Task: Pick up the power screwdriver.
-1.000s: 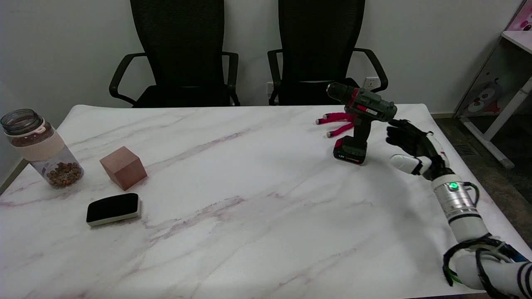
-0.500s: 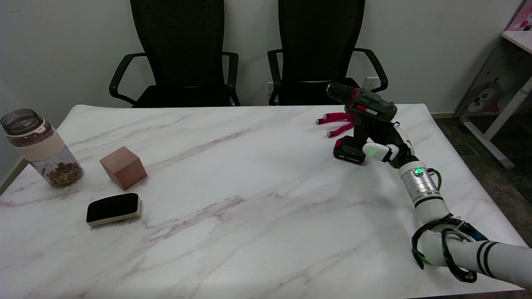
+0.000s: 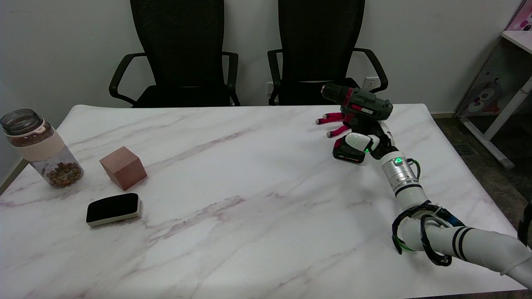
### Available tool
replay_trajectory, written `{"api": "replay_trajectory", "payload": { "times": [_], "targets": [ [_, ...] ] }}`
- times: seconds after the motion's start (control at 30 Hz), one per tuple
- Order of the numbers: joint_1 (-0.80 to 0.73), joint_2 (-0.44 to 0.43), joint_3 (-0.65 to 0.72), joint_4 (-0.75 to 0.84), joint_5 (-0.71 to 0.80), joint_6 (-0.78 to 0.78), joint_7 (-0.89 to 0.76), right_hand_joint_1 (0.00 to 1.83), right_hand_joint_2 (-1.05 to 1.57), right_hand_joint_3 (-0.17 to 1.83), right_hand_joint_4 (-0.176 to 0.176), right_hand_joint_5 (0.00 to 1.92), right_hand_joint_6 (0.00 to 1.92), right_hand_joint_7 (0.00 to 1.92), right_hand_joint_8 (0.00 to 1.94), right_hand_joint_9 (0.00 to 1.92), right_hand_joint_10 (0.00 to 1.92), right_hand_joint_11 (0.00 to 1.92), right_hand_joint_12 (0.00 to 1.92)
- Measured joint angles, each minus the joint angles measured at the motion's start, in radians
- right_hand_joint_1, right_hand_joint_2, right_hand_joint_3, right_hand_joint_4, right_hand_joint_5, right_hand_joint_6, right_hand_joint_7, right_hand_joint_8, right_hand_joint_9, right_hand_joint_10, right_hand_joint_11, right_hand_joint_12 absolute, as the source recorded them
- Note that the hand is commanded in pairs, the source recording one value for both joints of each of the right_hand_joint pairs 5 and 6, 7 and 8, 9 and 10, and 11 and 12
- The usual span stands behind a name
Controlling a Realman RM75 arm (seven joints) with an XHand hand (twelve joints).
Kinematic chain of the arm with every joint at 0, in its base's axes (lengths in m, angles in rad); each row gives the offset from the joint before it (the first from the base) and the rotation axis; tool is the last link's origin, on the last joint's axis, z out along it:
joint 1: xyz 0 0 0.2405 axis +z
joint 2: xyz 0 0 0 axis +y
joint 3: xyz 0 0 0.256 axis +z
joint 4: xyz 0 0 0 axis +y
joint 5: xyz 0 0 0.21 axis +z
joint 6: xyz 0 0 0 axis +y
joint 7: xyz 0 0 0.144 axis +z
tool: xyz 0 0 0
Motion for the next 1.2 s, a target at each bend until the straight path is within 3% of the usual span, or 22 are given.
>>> {"api": "replay_trajectory", "payload": {
  "times": [0.1, 0.17, 0.27, 0.63, 0.67, 0.73, 0.77, 0.8, 1.03, 1.07, 1.1, 1.2],
  "targets": [
    [0.017, -0.009, -0.006, 0.011, 0.000, -0.008, 0.000, 0.93, -0.25, 0.57, 0.176, 0.55, 0.55, 0.55, 0.55, 0.50, 0.50, 0.51, 0.51],
    [0.025, -0.015, -0.008, 0.017, 0.000, -0.013, 0.000, 0.96, -0.12, 0.47, 0.176, 0.65, 0.65, 0.65, 0.65, 0.75, 0.75, 0.84, 0.84],
    [0.033, -0.020, -0.010, 0.024, 0.000, -0.017, 0.000, 1.00, -0.03, 0.42, 0.176, 0.70, 0.70, 0.70, 0.70, 0.92, 0.92, 1.05, 1.05],
    [0.050, -0.035, -0.011, 0.051, 0.011, -0.029, 0.002, 1.08, 0.20, 0.84, 0.176, 0.90, 0.90, 0.90, 0.90, 1.15, 1.15, 1.16, 1.16],
    [0.051, -0.036, -0.011, 0.054, 0.012, -0.030, 0.004, 1.07, 0.22, 0.87, 0.167, 0.93, 0.93, 0.93, 0.93, 1.18, 1.18, 1.19, 1.19],
    [0.052, -0.037, -0.011, 0.059, 0.014, -0.031, 0.007, 1.07, 0.35, 0.92, 0.031, 1.04, 1.04, 1.04, 1.04, 1.35, 1.35, 1.27, 1.27],
    [0.053, -0.037, -0.011, 0.062, 0.015, -0.032, 0.009, 1.06, 0.41, 0.94, 0.000, 1.11, 1.11, 1.11, 1.11, 1.42, 1.42, 1.30, 1.30],
    [0.054, -0.038, -0.011, 0.064, 0.015, -0.033, 0.011, 1.05, 0.51, 0.93, -0.006, 1.23, 1.23, 1.23, 1.23, 1.51, 1.51, 1.36, 1.36],
    [0.058, -0.041, -0.010, 0.078, 0.018, -0.037, 0.021, 0.99, 0.83, 0.79, 0.026, 1.74, 1.74, 1.74, 1.74, 1.86, 1.86, 1.67, 1.67],
    [0.058, -0.041, -0.010, 0.081, 0.019, -0.037, 0.024, 0.98, 0.84, 0.79, 0.140, 1.76, 1.76, 1.76, 1.76, 1.87, 1.87, 1.68, 1.68],
    [0.059, -0.041, -0.010, 0.082, 0.019, -0.038, 0.026, 0.99, 0.85, 0.78, 0.176, 1.81, 1.81, 1.81, 1.81, 1.88, 1.88, 1.69, 1.69],
    [0.060, -0.042, -0.010, 0.088, 0.021, -0.038, 0.032, 0.98, 0.86, 0.78, 0.176, 1.92, 1.92, 1.92, 1.92, 1.92, 1.92, 1.77, 1.77]
  ]
}}
